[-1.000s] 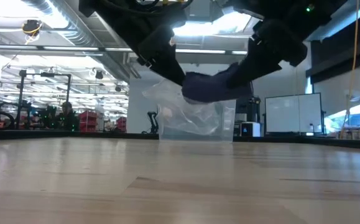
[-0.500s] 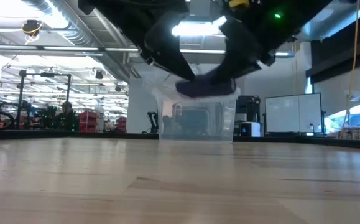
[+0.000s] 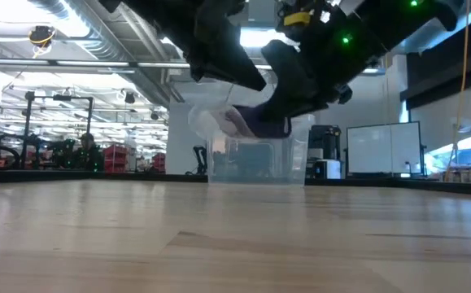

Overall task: Roll bandage
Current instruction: Put the violet bandage into the transparent zip bag

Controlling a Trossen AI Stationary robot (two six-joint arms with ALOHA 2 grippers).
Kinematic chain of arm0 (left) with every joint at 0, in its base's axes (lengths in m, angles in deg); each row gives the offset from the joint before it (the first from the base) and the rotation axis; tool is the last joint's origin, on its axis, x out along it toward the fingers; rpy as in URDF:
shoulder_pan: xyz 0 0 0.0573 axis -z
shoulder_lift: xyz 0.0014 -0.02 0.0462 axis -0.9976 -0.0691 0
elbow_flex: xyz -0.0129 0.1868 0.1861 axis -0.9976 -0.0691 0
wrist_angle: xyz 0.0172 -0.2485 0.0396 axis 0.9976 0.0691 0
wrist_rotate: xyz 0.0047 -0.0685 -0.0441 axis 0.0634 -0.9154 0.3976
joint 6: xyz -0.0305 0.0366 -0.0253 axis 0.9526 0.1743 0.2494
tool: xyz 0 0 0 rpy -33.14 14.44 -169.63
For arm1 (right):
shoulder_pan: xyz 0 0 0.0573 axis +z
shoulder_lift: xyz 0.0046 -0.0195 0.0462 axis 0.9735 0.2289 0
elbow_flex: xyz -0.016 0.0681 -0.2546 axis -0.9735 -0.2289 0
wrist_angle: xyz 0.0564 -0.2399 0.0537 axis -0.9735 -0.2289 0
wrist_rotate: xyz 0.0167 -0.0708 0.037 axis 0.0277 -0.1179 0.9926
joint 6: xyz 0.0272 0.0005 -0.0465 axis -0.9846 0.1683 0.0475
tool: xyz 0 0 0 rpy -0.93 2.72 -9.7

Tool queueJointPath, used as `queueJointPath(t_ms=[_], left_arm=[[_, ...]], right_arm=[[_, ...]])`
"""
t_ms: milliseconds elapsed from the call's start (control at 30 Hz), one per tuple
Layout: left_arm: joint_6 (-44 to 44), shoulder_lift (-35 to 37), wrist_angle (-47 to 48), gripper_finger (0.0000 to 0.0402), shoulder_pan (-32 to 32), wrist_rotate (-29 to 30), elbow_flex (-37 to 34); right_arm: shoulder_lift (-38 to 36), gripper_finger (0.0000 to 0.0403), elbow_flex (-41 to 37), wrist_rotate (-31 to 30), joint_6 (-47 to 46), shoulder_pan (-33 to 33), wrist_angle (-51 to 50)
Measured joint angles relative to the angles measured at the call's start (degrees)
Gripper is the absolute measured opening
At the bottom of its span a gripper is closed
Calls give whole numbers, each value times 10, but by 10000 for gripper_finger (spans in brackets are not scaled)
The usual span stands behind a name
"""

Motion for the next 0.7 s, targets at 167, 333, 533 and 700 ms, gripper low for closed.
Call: queueJointPath(t_ms=[167, 333, 533, 700], left_arm=[[21, 1, -3, 4, 16, 3, 0], [24, -1, -43, 4, 30, 2, -1], [33, -1, -23, 4, 27, 0, 0], [39, -1, 11, 4, 16, 3, 0]], right_arm=[[-17, 81, -1, -1, 89, -2, 61], [-3, 85, 0, 48, 91, -14, 62], [-2, 139, 7, 117, 94, -12, 75], [-28, 229, 44, 193, 97, -13, -10]])
